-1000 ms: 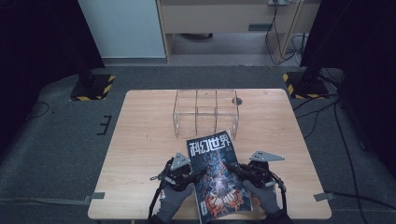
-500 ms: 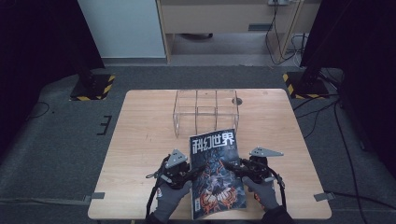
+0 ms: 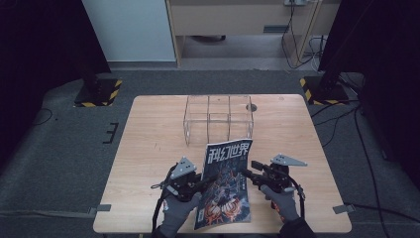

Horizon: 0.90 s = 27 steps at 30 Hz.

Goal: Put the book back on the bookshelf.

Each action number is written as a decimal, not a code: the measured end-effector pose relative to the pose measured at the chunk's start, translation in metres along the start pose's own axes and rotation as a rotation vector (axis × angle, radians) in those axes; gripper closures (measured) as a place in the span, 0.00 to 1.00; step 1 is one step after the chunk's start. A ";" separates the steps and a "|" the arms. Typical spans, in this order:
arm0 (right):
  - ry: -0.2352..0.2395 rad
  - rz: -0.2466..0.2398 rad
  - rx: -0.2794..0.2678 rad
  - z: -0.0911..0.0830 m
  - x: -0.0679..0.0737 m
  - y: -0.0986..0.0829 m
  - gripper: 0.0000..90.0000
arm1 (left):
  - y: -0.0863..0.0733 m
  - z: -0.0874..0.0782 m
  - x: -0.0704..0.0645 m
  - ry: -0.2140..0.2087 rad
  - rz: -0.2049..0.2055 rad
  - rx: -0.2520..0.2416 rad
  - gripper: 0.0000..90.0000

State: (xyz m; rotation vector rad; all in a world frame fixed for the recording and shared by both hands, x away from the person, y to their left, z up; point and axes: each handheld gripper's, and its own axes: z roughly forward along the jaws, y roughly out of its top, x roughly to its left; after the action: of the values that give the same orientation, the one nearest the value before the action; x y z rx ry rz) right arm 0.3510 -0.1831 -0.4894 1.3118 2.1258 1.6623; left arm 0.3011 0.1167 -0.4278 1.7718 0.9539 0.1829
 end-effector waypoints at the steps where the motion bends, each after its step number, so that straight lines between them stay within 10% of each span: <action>1: -0.007 -0.002 -0.004 -0.002 -0.001 0.000 0.43 | 0.002 -0.002 0.000 0.001 0.000 -0.007 0.91; 15: -0.278 -0.020 0.046 -0.032 -0.042 -0.010 0.30 | 0.036 -0.040 0.001 0.060 0.038 -0.132 0.91; 27: -0.389 -0.076 0.127 -0.041 -0.061 -0.022 0.25 | 0.067 -0.061 0.017 0.144 0.033 -0.193 0.91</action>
State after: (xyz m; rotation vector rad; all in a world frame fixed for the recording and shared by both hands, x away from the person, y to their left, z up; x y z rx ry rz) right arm 0.3520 -0.2553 -0.5155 1.4293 2.0392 1.1449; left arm 0.3134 0.1650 -0.3504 1.6136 0.9763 0.4148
